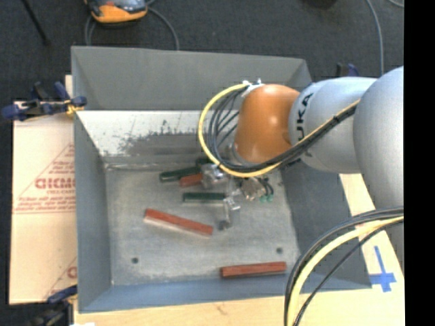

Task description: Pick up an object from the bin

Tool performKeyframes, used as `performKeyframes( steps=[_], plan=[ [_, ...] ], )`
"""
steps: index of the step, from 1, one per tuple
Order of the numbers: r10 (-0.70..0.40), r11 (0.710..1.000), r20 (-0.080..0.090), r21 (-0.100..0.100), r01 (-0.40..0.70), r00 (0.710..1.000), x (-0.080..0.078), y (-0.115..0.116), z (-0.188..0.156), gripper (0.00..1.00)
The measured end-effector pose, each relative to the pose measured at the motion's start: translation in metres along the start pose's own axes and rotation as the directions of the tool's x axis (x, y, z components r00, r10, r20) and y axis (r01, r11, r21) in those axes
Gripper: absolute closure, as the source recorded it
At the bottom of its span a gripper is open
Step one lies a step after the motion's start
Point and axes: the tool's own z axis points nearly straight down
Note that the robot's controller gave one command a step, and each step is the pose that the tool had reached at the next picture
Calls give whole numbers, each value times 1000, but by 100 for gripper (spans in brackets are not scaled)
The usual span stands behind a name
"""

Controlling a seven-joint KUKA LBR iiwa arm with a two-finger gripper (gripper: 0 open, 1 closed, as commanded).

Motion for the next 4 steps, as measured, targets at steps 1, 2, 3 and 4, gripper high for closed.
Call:
performKeyframes(
  steps=[1, 2, 3, 4],
  plan=[
    [2, 1000, 5, 0, -2, 1000, -1, 0, 0, 100],
    [2, 1000, 5, 0, -2, 1000, -1, 0, -1, 100],
    [1, 1000, 0, 0, -1, 1000, -4, 8, -41, 100],
    [12, 1000, 6, 3, -12, 1000, -5, 5, -148, 100]
  ],
)
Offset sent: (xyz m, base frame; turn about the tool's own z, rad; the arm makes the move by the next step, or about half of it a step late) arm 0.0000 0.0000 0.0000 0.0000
